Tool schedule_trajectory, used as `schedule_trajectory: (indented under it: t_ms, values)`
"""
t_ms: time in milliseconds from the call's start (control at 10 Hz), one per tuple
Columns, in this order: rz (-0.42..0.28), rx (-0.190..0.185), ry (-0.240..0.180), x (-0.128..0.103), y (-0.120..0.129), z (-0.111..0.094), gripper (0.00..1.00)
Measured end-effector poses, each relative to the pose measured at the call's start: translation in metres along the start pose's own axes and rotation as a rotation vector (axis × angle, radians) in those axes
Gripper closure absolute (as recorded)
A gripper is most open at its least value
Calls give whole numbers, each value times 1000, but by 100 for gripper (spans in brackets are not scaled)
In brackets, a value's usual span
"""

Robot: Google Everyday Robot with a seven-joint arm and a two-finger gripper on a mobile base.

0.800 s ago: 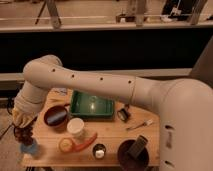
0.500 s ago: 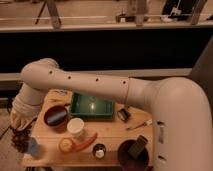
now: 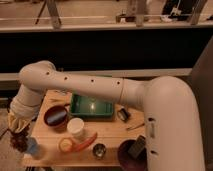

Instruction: Place grapes in plastic cup

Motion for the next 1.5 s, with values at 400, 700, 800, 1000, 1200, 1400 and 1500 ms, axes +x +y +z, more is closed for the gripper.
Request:
schedule_trajectory:
  t_ms: [400, 700, 800, 1000, 1200, 1400, 1500]
  values:
    - [20, -4, -20, 5, -1, 10, 100]
    - [29, -7, -29, 7, -1, 14, 100]
    - [30, -9, -32, 7, -2, 16, 100]
    - [31, -12, -37, 7, -2, 19, 100]
    - [33, -15, -39, 8, -2, 22, 100]
    - [35, -17, -41, 10, -2, 26, 100]
    - [38, -17, -42, 11, -2, 27, 100]
